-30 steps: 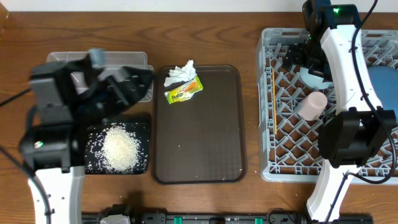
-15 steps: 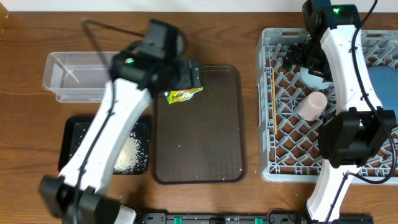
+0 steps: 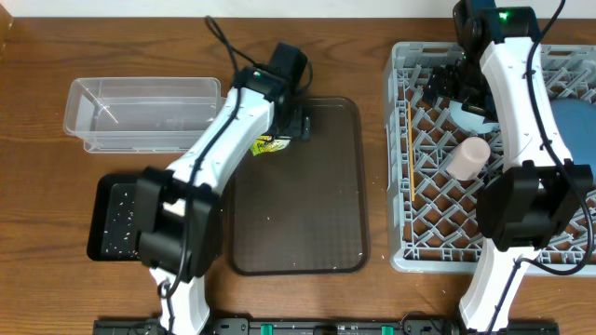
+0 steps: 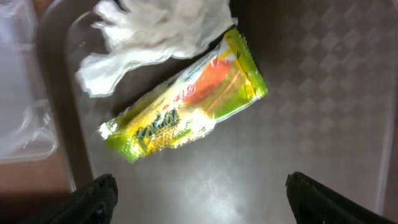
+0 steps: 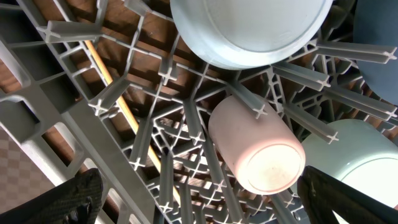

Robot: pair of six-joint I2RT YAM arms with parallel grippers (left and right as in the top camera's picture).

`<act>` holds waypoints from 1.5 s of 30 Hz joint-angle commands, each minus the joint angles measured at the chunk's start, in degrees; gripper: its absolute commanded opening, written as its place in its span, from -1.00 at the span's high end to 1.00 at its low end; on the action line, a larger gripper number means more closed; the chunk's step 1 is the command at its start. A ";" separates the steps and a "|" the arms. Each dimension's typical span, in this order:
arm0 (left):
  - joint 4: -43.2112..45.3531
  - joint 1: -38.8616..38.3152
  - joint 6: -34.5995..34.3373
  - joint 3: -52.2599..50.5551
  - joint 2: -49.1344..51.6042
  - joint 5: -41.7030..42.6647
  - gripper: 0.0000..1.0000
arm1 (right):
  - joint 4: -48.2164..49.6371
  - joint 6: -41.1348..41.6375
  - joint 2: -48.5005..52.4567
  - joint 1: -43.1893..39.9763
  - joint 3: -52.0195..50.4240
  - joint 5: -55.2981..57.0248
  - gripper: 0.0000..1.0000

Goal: Sort waste into correct bins and load items into the dishwasher rack
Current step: 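Reach the left gripper to the yellow snack wrapper on the brown tray, then grasp the yellow snack wrapper with the left gripper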

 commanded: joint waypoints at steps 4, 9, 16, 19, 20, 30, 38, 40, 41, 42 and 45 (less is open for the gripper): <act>1.36 -1.90 11.26 1.20 4.61 -6.45 -0.77 | -0.07 0.63 0.04 -0.22 0.79 0.15 -0.99; 1.40 -1.99 11.45 1.16 7.85 -6.71 -0.64 | -0.04 0.63 0.04 -0.22 0.79 0.15 -0.98; 2.16 -1.99 11.85 0.52 9.40 -6.69 -0.60 | -0.04 0.63 0.04 -0.22 0.79 0.15 -0.98; 3.08 -2.01 12.20 -0.09 9.40 -6.69 -0.58 | -0.04 0.63 0.04 -0.22 0.79 0.15 -0.98; 3.41 -1.99 12.81 -0.33 9.40 -6.67 -0.57 | -0.04 0.63 0.04 -0.22 0.79 0.15 -0.99; 7.76 -1.99 13.57 -3.69 9.42 -6.71 -0.22 | -0.04 0.63 0.04 -0.22 0.79 0.15 -0.98; 7.39 -2.12 12.09 -3.78 9.40 -6.62 0.55 | -0.04 0.63 0.04 -0.22 0.79 0.15 -0.98; 7.32 -2.51 10.91 -3.78 9.38 -6.62 0.76 | -0.07 0.63 0.04 -0.22 0.79 0.15 -0.98; 7.23 -2.89 10.88 -3.78 9.38 -6.62 0.84 | -0.07 0.63 0.04 -0.22 0.79 0.15 -0.98; 7.15 -3.34 10.88 -3.76 9.38 -6.64 0.88 | -0.07 0.63 0.04 -0.22 0.79 0.15 -0.98; 6.56 -5.20 10.95 -3.61 9.25 -6.69 0.88 | -0.04 0.63 0.04 -0.22 0.79 0.15 -0.99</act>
